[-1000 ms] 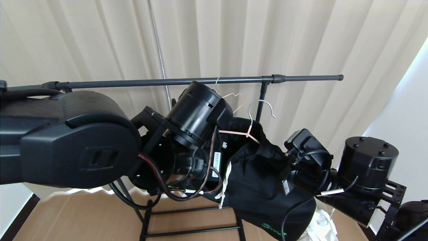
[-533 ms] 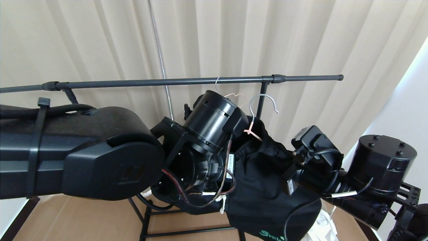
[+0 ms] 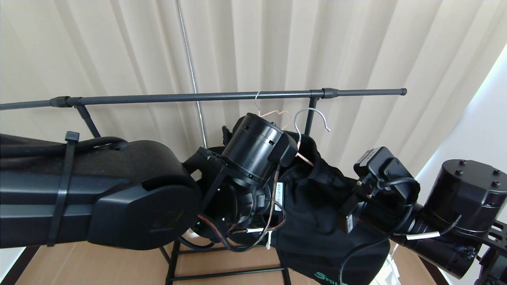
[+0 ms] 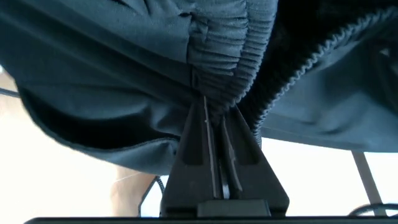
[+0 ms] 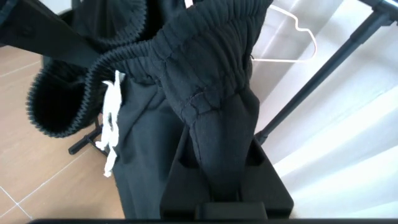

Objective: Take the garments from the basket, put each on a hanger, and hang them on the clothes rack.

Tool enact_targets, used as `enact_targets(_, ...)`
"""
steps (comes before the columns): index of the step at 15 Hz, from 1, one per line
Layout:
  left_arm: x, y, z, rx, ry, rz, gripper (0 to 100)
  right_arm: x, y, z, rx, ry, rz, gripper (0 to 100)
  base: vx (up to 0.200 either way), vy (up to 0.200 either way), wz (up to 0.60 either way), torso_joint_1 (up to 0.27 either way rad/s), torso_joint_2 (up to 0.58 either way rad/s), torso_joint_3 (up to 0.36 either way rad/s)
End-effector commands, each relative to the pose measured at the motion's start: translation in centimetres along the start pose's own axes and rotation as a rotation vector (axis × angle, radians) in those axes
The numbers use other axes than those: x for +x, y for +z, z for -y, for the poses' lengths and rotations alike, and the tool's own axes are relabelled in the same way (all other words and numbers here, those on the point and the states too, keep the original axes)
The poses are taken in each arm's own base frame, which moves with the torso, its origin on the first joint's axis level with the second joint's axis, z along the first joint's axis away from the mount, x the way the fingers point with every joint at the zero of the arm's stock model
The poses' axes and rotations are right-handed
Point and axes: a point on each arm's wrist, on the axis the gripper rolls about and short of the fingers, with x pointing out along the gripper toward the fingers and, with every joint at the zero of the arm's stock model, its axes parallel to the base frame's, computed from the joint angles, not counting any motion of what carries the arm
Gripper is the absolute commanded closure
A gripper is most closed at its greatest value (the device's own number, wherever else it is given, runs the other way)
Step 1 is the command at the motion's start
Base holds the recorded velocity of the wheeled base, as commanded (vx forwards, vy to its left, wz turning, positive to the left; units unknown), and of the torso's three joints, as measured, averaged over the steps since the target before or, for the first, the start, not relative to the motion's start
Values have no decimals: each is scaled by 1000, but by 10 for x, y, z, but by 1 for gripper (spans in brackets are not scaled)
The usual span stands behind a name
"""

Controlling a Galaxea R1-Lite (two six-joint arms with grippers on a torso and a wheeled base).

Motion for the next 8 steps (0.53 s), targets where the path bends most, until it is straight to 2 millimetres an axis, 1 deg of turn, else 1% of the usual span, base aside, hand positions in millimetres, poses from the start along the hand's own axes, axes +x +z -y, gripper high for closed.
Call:
enact_targets(1, 1, 0, 1, -3, -3, 7, 100, -4, 4, 0, -1, -2, 16, 100, 0, 0, 0, 0, 0, 0)
enact_targets(2, 1, 1, 1, -7, -5, 11, 100, -4, 4, 0, -2, 0, 17, 100, 0, 0, 0, 0, 0, 0)
enact_targets(3, 1, 0, 1, -6, -6, 13, 0, -4, 3, -3, -3, 10, 15, 100, 0, 0, 0, 0, 0, 0)
enact_targets(8, -2, -6, 0, 3, -12, 8, 0, -5, 3, -3, -3, 10, 13, 100, 0, 0, 0, 0, 0, 0)
